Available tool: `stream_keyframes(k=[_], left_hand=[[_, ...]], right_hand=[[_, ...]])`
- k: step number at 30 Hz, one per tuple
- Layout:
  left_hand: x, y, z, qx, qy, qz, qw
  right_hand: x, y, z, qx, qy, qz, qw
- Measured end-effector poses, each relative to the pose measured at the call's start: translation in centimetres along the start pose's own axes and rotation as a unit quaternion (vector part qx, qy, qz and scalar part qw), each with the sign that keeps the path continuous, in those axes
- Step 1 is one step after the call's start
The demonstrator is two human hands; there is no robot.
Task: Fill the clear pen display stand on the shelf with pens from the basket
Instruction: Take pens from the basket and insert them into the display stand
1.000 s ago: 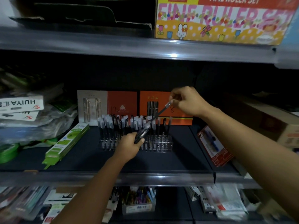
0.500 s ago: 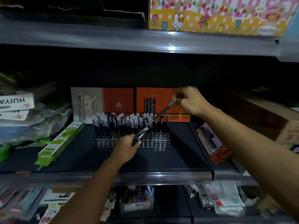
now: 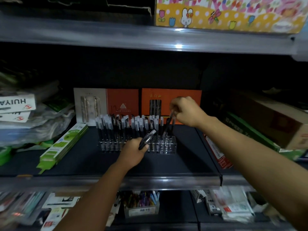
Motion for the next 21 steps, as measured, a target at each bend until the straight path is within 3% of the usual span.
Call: stream_keyframes(k=[8, 21], left_hand=[[-0.2, -0.1, 0.2, 0.002, 0.041, 0.006, 0.999], [-0.3, -0.3, 0.0, 0.013, 0.070, 0.001, 0.997]], right_hand=[[1.6, -1.0, 0.6, -0.006, 0.057, 0.029, 0.998], [3.3, -1.8, 0.8, -0.018, 0.049, 0.038, 0.998]])
Point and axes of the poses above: each hand's wrist, its own y-axis away from the middle knuckle, its own x-axis out of the palm, z = x × y, the point moved 2 cm from there along -y, towards the middle knuckle, and after that the axes turned 8 degrees about z, right-handed, at the moved point
